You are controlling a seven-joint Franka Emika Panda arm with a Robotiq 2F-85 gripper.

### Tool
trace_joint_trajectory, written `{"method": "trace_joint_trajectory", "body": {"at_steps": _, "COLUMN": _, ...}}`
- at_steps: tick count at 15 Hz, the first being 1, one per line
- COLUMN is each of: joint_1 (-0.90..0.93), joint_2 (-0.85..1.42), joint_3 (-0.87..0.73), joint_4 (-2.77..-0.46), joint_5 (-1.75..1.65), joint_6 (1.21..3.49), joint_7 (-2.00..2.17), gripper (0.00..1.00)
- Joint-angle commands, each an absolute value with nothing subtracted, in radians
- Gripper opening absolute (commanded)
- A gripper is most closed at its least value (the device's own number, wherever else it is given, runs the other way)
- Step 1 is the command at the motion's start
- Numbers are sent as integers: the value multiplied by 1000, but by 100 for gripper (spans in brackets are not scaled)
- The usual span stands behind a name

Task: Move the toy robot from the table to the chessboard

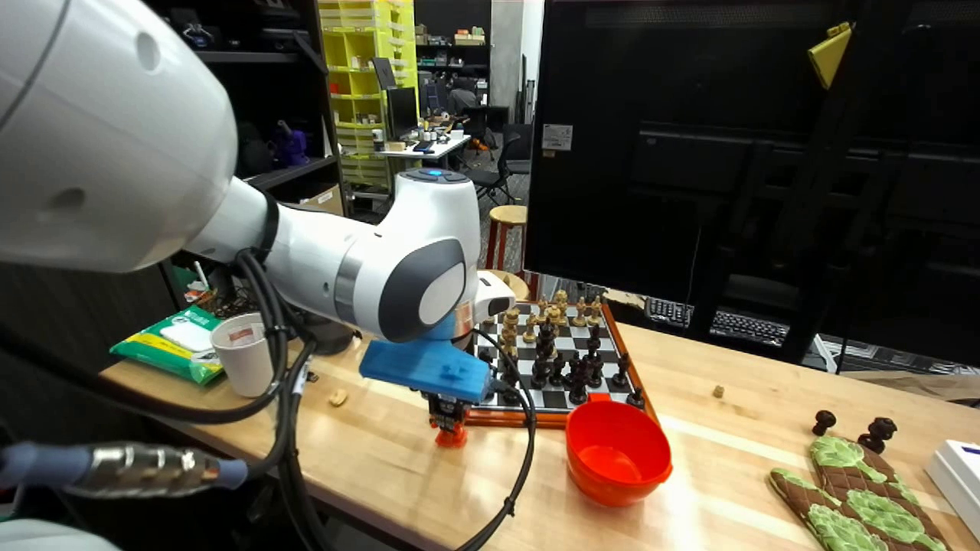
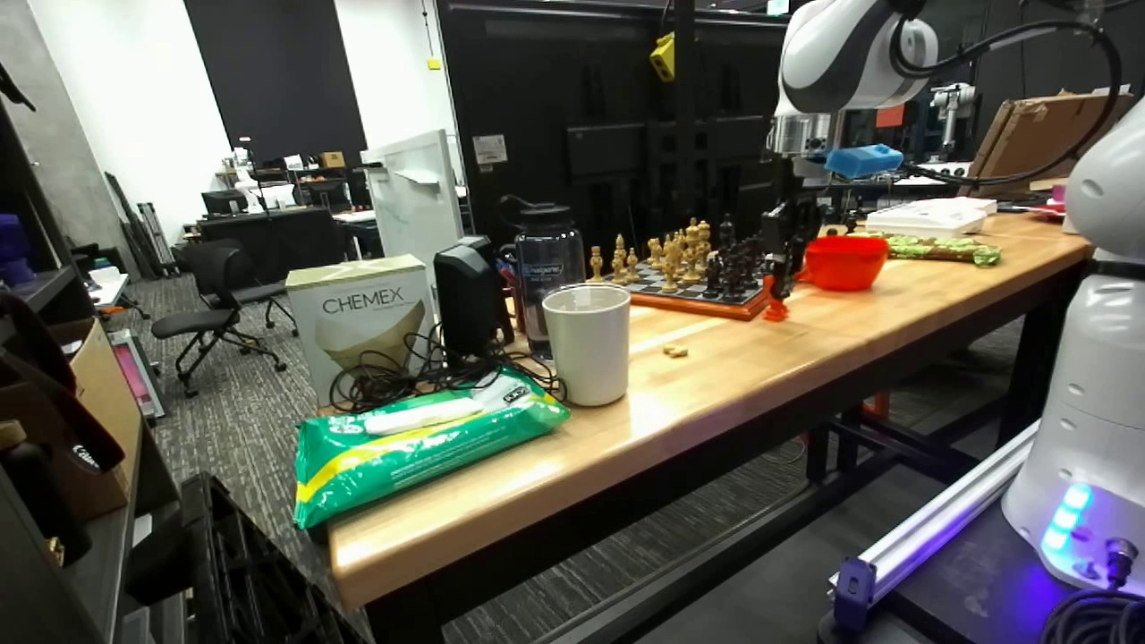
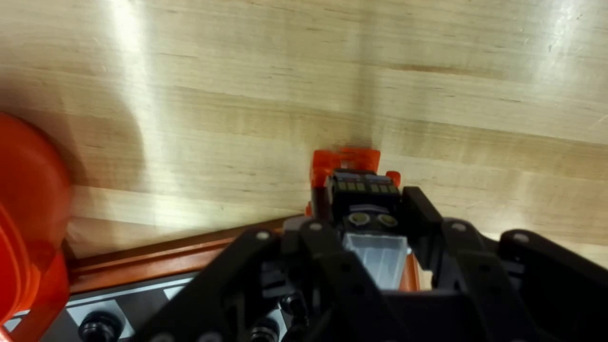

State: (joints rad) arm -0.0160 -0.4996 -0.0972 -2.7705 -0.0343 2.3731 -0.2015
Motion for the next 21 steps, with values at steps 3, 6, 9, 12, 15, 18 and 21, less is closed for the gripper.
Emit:
{"method": "trace_joint_trajectory", "body": {"at_steps": 3, "joint_1": -62, "joint_2": -599, "joint_3": -124, "joint_4": -2763, "joint_5": -51, "joint_6": 2334, "joint_7": -213, "gripper": 16}}
{"method": "trace_joint_trajectory", "body": {"at_steps": 6, "joint_1": -102, "joint_2": -604, "joint_3": -140, "joint_4": -2713, "joint_5": -76, "joint_6": 2305, "joint_7": -211, "gripper": 16}}
{"method": "trace_joint_trajectory", "body": {"at_steps": 9, "joint_1": -130, "joint_2": -575, "joint_3": -155, "joint_4": -2642, "joint_5": -97, "joint_6": 2271, "joint_7": -210, "gripper": 16}}
{"method": "trace_joint_trajectory", "body": {"at_steps": 12, "joint_1": -140, "joint_2": -547, "joint_3": -158, "joint_4": -2577, "joint_5": -118, "joint_6": 2235, "joint_7": -209, "gripper": 16}}
{"method": "trace_joint_trajectory", "body": {"at_steps": 15, "joint_1": -137, "joint_2": -500, "joint_3": -158, "joint_4": -2517, "joint_5": -140, "joint_6": 2249, "joint_7": -215, "gripper": 16}}
{"method": "trace_joint_trajectory", "body": {"at_steps": 18, "joint_1": -130, "joint_2": -452, "joint_3": -158, "joint_4": -2468, "joint_5": -164, "joint_6": 2255, "joint_7": -239, "gripper": 16}}
{"method": "trace_joint_trajectory", "body": {"at_steps": 21, "joint_1": -127, "joint_2": -409, "joint_3": -155, "joint_4": -2432, "joint_5": -205, "joint_6": 2267, "joint_7": -275, "gripper": 16}}
